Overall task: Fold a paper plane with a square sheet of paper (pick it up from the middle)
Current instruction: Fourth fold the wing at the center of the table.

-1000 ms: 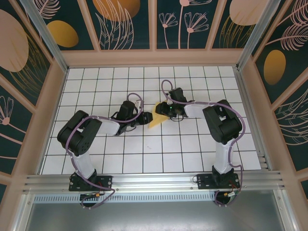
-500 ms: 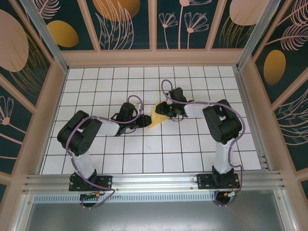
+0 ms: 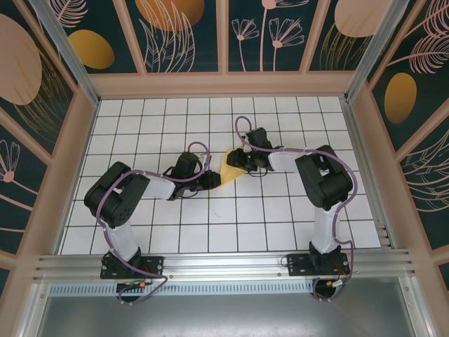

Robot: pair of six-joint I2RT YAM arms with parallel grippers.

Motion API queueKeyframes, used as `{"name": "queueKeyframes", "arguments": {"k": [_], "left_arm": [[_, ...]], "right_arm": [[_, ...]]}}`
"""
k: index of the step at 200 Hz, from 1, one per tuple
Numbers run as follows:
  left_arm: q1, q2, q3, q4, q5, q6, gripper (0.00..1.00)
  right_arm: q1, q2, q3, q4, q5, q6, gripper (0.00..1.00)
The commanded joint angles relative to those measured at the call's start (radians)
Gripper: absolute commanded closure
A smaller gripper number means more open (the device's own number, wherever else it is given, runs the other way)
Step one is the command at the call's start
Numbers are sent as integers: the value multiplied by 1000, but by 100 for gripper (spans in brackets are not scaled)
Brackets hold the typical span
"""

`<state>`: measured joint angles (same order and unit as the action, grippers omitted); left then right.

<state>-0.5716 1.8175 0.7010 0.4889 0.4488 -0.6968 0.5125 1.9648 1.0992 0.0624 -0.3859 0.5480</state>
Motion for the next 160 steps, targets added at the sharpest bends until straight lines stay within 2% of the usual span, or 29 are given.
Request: {"name": "queueKeyframes", "arguments": {"k": [1, 30, 56, 90, 131, 160], "left_arm": [[-9, -10, -7, -36, 0, 16, 76], [-8, -33, 0, -63, -21, 26, 70], [-9, -47, 8, -84, -38, 36, 71], [-9, -51, 12, -85, -34, 38, 77], [-8, -64, 17, -82, -34, 38, 71], [-8, -74, 20, -80, -40, 39, 75]], "right_arm": [[-3, 64, -13, -67, 73, -11, 59], [-3, 64, -13, -65, 71, -11, 59], [-2, 66, -12, -65, 71, -11, 59], [-3, 68, -13, -63, 68, -13, 59], [-2, 68, -12, -63, 67, -13, 59], [-3, 69, -10, -62, 63, -13, 59]]}}
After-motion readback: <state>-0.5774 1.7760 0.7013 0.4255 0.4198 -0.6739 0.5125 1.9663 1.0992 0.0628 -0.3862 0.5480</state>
